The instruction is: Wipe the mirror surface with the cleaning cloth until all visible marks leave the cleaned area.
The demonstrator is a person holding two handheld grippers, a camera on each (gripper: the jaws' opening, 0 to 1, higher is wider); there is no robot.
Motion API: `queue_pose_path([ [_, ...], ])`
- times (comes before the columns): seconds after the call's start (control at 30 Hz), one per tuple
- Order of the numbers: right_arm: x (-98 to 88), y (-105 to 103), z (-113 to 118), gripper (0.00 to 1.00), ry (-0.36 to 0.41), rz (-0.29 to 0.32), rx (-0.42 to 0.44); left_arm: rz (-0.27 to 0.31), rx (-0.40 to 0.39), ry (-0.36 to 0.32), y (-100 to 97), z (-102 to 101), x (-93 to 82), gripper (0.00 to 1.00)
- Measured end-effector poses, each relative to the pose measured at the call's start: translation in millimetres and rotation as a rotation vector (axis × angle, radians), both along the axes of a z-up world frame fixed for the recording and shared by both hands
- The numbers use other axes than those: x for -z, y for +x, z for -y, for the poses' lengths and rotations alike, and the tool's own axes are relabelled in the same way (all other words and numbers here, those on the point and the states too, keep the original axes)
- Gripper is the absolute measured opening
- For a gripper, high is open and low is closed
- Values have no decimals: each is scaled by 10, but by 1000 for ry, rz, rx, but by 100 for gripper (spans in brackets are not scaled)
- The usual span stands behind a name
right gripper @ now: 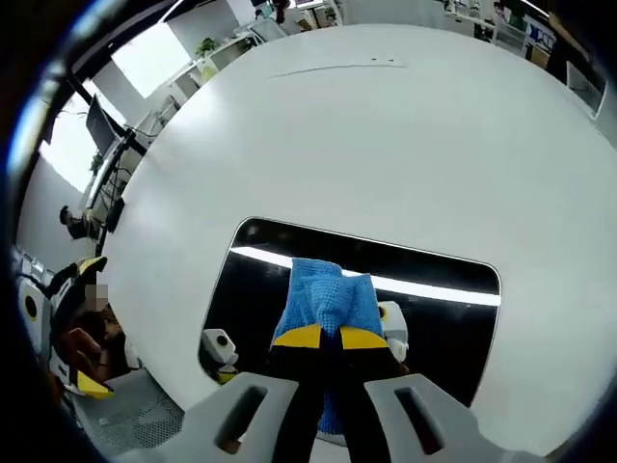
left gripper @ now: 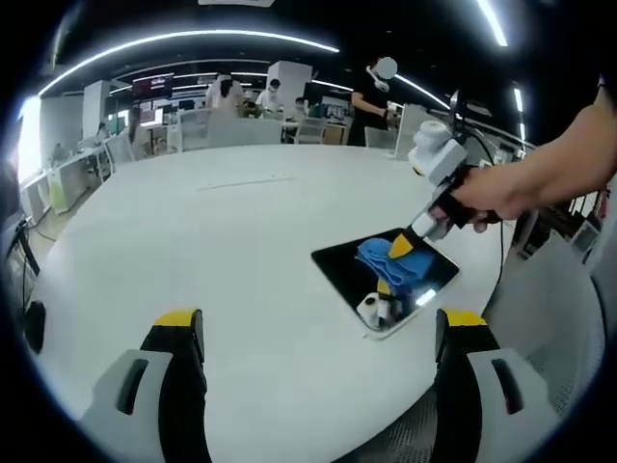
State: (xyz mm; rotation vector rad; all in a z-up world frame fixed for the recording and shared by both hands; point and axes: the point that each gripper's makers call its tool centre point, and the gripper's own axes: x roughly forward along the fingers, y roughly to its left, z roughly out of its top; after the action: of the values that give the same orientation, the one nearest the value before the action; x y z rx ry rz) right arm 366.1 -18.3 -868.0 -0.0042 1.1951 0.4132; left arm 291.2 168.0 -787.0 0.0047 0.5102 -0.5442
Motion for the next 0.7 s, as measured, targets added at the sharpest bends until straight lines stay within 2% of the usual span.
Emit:
queue_pose_path([
  [0.17, 2, 103, 5, 0, -5, 2, -19, -7, -12, -2, 6, -13, 29, 99],
  [0.7, 19, 460, 30, 0, 23, -4, 17, -15, -35, 0, 14, -9, 35, 99],
])
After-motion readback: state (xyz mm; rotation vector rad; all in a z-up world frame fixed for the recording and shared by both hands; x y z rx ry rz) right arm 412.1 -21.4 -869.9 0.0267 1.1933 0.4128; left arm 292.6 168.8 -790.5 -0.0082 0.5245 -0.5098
